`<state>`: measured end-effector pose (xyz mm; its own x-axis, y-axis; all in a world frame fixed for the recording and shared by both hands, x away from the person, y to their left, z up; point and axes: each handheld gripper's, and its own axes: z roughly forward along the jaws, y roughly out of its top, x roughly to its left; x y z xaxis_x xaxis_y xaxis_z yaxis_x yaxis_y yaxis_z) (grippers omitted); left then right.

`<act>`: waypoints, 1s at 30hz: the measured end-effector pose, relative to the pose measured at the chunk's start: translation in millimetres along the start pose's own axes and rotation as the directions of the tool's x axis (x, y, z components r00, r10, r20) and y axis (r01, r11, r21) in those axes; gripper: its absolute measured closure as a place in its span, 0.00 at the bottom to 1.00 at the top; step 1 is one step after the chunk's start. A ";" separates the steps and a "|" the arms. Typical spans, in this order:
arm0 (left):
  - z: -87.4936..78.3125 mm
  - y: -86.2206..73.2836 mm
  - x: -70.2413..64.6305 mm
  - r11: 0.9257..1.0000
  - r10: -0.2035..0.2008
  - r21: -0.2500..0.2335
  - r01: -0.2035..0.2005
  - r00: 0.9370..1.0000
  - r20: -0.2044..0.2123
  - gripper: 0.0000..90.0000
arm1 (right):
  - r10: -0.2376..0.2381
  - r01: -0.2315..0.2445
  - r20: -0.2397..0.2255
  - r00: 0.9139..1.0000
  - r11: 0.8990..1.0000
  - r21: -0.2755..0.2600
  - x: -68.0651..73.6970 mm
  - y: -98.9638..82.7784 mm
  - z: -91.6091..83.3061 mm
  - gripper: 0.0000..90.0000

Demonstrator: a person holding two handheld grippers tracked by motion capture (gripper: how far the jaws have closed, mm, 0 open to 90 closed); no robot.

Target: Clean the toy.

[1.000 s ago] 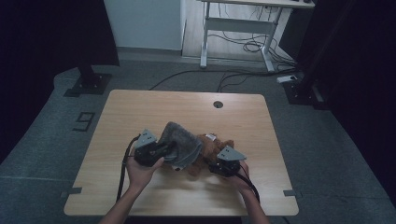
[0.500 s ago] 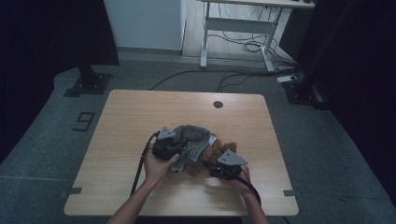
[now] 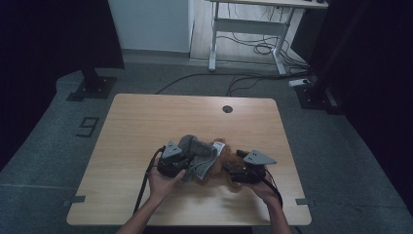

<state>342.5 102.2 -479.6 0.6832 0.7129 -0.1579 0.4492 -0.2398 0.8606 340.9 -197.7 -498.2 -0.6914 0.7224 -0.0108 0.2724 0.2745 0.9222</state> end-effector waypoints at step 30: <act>-69.8 -21.6 72.2 0.994 -0.109 0.000 0.111 0.978 -0.176 0.94 | -0.116 0.115 0.045 0.992 0.993 0.027 2.2 -28.5 6.6 0.59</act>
<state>342.0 204.9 -475.8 0.5178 0.8398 -0.1630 0.5220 -0.1592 0.8380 336.1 -199.8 -527.1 -0.6877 0.7134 -0.1350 0.2091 0.3726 0.9041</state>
